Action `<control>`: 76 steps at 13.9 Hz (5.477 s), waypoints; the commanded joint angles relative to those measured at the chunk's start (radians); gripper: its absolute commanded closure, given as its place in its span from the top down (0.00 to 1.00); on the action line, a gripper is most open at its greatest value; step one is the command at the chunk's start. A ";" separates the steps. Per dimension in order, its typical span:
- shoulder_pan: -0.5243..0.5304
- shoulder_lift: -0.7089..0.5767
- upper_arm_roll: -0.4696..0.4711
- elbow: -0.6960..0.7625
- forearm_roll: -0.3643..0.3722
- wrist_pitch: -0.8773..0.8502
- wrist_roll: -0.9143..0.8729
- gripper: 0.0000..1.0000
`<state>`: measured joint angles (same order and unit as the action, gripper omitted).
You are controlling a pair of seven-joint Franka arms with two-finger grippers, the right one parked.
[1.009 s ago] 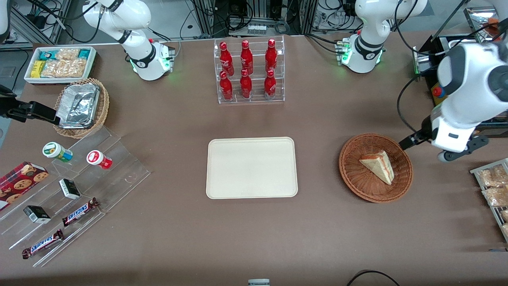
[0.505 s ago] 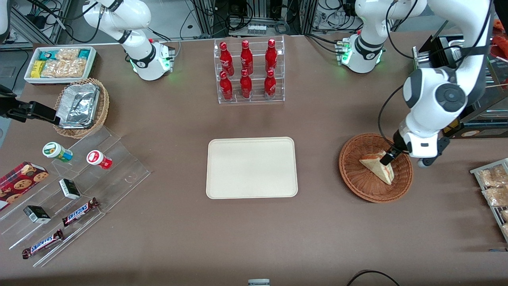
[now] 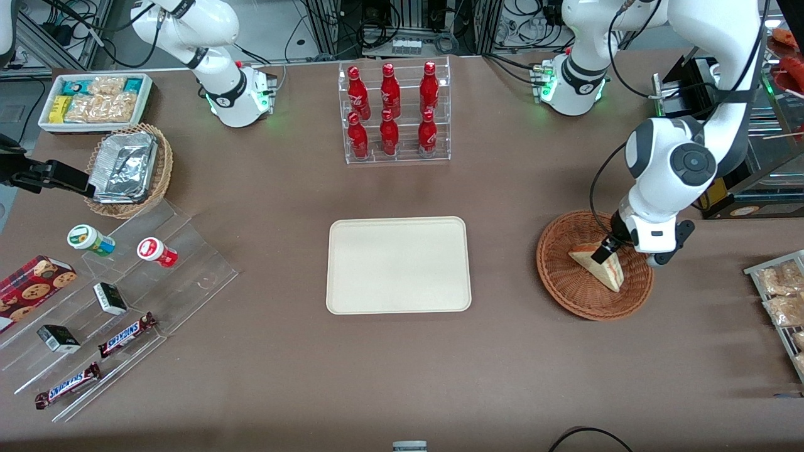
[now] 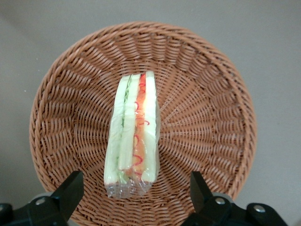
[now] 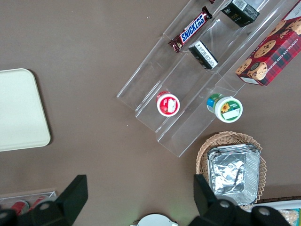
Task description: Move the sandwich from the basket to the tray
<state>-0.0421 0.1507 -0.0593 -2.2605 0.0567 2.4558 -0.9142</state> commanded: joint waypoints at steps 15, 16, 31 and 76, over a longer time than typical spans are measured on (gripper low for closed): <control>-0.002 0.081 0.007 -0.014 0.005 0.094 -0.031 0.19; -0.002 0.078 0.007 -0.013 0.005 0.091 -0.031 0.19; -0.016 -0.034 -0.331 0.320 0.018 -0.472 -0.028 0.19; -0.150 0.195 -0.433 0.839 0.131 -0.837 -0.082 0.99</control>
<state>-0.2497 0.4380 -0.4891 -1.3579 0.2318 1.6700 -1.0741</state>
